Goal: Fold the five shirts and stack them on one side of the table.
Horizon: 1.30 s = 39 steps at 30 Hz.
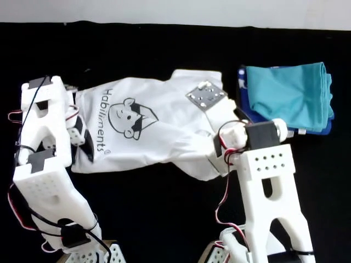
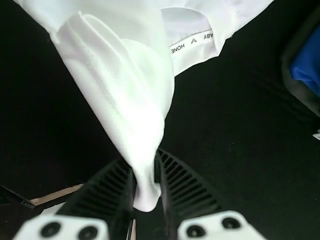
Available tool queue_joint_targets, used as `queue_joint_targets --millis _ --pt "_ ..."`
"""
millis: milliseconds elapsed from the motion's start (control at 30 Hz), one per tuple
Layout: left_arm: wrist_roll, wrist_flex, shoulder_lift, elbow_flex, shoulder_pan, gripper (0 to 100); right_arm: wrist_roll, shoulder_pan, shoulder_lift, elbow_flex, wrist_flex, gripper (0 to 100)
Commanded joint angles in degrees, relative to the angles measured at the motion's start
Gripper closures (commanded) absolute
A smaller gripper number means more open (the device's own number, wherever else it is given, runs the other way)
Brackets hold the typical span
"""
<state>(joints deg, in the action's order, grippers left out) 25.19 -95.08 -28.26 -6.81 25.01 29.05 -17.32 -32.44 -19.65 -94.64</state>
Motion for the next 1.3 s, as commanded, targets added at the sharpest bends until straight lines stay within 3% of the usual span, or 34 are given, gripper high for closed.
queue_joint_targets --millis 0,133,267,367,500,700,867,1000,1133,1267 --pt "4.84 -4.4 0.13 -0.31 3.3 81 0.79 0.84 -1.71 0.22 0.75 99.3" --pt "9.41 -3.96 0.31 -1.1 5.76 81 0.79 1.1 -2.15 0.31 0.75 99.3" --pt "5.98 2.81 -0.4 -6.02 5.23 81 0.79 6.73 -2.15 0.92 3.82 99.3" --pt "0.26 7.82 -2.68 -9.19 1.98 81 0.7 12.09 -1.54 0.84 8.22 99.3" --pt "-1.58 8.7 -9.27 -13.85 -5.58 81 0.7 13.23 -1.54 -1.8 13.41 99.3" --pt "-8.44 8.44 -21.14 -31.34 -8.84 81 0.7 15.87 -1.54 -6.29 23.96 99.3" --pt "-9.32 8.44 -31.78 -49.98 -8.48 81 0.44 21.58 -1.54 -10.42 33.71 99.3" --pt "-9.32 5.54 -37.41 -62.11 -7.34 81 0.44 22.2 -1.54 -14.29 38.37 99.3" --pt "-9.32 -4.75 -38.46 -72.22 -7.87 81 0.44 22.11 -1.54 -17.89 42.42 99.3" --pt "-9.41 -7.03 -36.62 -74.07 -7.43 81 0.44 22.02 -1.54 -19.12 43.03 99.3"
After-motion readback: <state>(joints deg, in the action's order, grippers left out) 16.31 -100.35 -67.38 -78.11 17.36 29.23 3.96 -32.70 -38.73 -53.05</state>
